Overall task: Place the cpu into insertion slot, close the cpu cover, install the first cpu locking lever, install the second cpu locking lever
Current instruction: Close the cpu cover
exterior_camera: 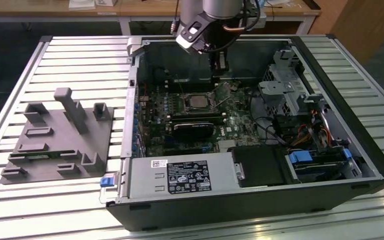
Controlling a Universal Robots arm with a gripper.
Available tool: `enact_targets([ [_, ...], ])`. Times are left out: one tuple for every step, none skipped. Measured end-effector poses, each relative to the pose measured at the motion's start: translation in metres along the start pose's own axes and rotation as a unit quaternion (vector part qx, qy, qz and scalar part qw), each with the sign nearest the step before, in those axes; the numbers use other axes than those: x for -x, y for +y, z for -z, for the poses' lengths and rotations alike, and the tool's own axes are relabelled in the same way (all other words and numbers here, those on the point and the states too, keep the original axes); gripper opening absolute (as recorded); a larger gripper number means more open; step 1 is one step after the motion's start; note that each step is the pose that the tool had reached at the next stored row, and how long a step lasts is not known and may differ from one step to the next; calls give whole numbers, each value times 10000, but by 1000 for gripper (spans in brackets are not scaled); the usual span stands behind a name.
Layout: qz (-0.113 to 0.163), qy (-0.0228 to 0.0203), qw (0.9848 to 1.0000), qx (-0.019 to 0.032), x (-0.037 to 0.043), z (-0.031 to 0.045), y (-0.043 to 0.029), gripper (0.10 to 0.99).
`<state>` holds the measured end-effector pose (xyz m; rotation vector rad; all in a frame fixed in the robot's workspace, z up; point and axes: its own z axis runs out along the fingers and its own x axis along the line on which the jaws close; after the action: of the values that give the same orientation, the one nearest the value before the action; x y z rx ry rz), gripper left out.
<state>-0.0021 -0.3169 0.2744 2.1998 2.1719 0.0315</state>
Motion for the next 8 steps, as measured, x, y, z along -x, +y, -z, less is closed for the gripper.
enact_targets([
  [0, 0, 10000, 0, 0, -1, 24, 106],
  [-1, 0, 10000, 0, -1, -2, 46, 106],
  [-1, 0, 10000, 0, -1, -3, 71, 106],
  [0, -1, 10000, -1, -1, -4, 93, 106],
  [0, -1, 10000, 0, -2, -5, 116, 106],
  [-1, -1, 10000, -1, -2, -6, 137, 106],
  [-1, -1, 10000, 0, -2, -7, 159, 106],
  [0, 0, 10000, 0, -3, -9, 182, 106],
])
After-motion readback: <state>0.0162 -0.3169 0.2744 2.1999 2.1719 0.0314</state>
